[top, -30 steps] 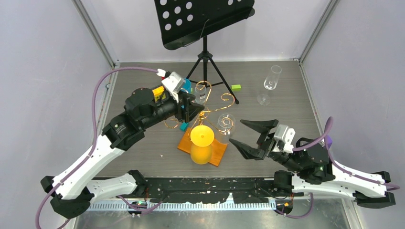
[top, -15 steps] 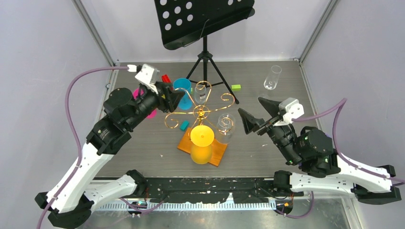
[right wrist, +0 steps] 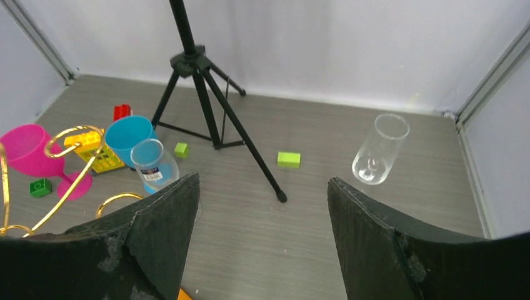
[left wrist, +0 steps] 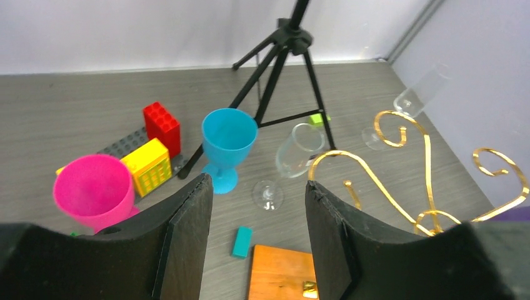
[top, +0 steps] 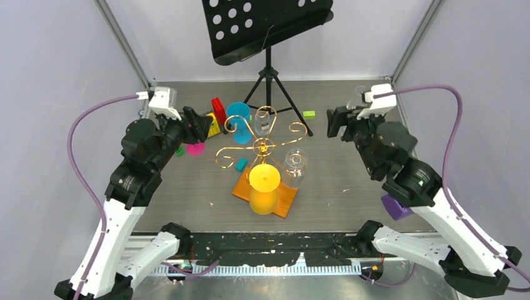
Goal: Place the wine glass upside down on the wine glass rack
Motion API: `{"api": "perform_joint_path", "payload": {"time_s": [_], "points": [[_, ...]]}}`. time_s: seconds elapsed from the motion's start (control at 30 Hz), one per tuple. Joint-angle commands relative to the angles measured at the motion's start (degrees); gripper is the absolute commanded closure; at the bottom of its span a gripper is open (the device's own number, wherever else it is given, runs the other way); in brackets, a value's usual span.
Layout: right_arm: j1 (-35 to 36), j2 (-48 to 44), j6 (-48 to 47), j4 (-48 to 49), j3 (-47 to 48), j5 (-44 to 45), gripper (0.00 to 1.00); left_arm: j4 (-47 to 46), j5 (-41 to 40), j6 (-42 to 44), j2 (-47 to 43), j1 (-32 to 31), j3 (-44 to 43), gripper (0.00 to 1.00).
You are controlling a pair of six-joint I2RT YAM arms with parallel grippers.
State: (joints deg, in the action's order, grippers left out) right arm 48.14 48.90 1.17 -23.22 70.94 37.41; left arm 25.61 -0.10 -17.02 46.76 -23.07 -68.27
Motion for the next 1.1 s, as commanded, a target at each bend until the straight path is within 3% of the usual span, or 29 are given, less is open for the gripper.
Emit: {"api": "perform_joint_path", "payload": {"time_s": [0.0,0.1,0.43,0.57,0.7,1.07], "points": [[-5.5,4.2,8.3,-7.9,3.9,-9.3,0.19,3.7,-2.7,-2.4,0.1,3.5,0.6,0.45],[-9.1,7.0,10.7,-11.3,5.8,-10.4,0.19,4.5,-2.0,-3.7,0.1,6.2,2.1,0.45],[-33.8,12.8,17.3,-12.1,7.7,-25.3,0.19,3.6,2.4,-4.1,-1.0,7.3,3.5,0.47],[-36.3,14.5,17.9,-11.0,8.1,-29.5,0.19,3.8,2.4,-2.9,-1.5,7.3,3.5,0.47],[-36.4,14.4,18.7,-9.5,6.9,-32.7,0.19,7.9,-5.4,-3.1,0.2,7.3,2.9,0.47],[-36.4,10.8,18.0,-9.4,2.1,-36.2,0.2,4.9,-8.9,-2.5,14.3,11.3,2.0,0.53]]}}
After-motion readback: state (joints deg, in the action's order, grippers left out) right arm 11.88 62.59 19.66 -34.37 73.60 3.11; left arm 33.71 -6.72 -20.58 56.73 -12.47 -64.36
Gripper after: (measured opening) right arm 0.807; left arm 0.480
